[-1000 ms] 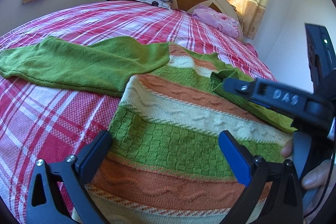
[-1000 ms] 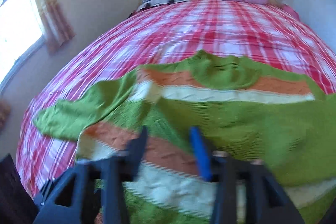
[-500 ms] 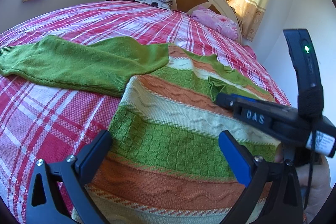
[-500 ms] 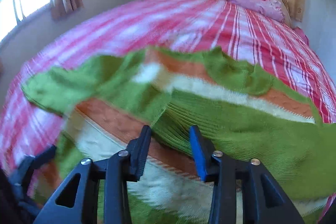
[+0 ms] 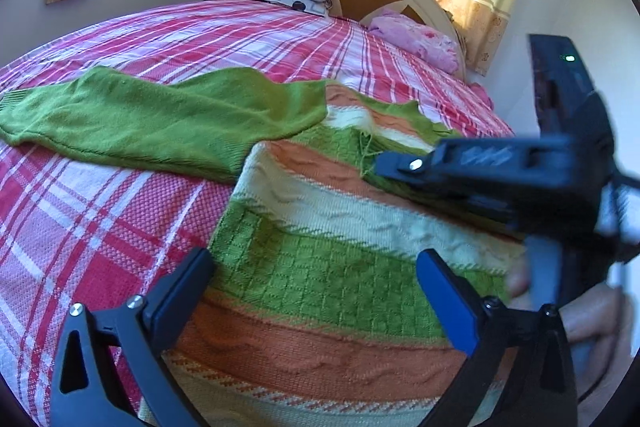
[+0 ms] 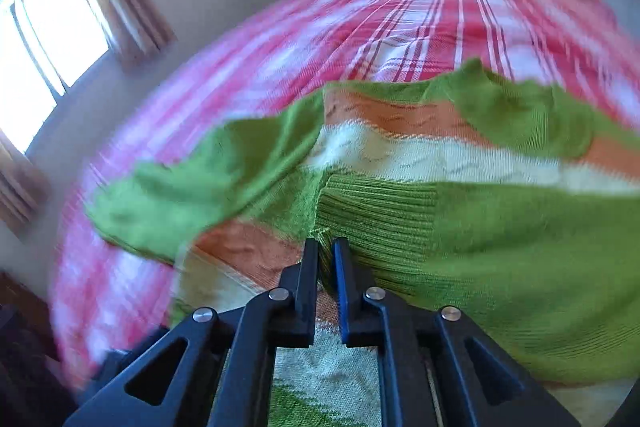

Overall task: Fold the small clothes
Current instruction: 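Lay the sleeve across the sweater body with the right gripper and release, then grasp the other green sleeve cuff with the left gripper and lift it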

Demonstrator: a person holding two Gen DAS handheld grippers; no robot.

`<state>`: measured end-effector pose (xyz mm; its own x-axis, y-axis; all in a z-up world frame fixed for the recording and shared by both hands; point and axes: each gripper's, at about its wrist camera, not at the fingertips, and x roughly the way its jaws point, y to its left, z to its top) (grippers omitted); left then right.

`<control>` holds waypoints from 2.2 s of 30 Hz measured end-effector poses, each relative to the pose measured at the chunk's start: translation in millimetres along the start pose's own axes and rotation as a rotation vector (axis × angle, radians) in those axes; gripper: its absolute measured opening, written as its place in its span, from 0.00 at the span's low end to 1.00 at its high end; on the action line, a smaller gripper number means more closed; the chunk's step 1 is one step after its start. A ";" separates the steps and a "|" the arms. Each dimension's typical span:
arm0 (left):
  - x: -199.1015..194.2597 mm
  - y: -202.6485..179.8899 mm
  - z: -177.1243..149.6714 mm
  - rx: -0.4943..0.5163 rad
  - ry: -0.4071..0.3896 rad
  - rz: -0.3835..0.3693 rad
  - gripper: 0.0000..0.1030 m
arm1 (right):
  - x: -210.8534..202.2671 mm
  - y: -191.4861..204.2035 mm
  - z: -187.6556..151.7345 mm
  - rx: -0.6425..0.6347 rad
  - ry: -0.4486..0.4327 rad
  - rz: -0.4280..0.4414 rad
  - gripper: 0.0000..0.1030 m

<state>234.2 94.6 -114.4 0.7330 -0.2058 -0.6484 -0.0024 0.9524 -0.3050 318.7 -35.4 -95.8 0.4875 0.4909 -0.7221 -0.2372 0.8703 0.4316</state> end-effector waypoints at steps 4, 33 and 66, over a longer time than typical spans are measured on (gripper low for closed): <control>0.9 -0.5 0.8 0.001 0.002 0.002 1.00 | -41.6 -4.7 3.0 0.042 -0.103 0.075 0.12; 16.2 -12.9 4.1 0.092 0.088 0.216 1.00 | -32.1 -4.2 -38.3 -0.138 -0.142 -0.385 0.44; -21.6 289.7 104.9 -0.688 -0.054 0.540 0.72 | -31.7 -4.8 -38.6 -0.140 -0.142 -0.386 0.44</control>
<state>289.0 398.6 -115.6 0.5442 0.2618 -0.7971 -0.7556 0.5659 -0.3299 271.9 -53.7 -95.8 0.6714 0.1265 -0.7302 -0.1214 0.9908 0.0600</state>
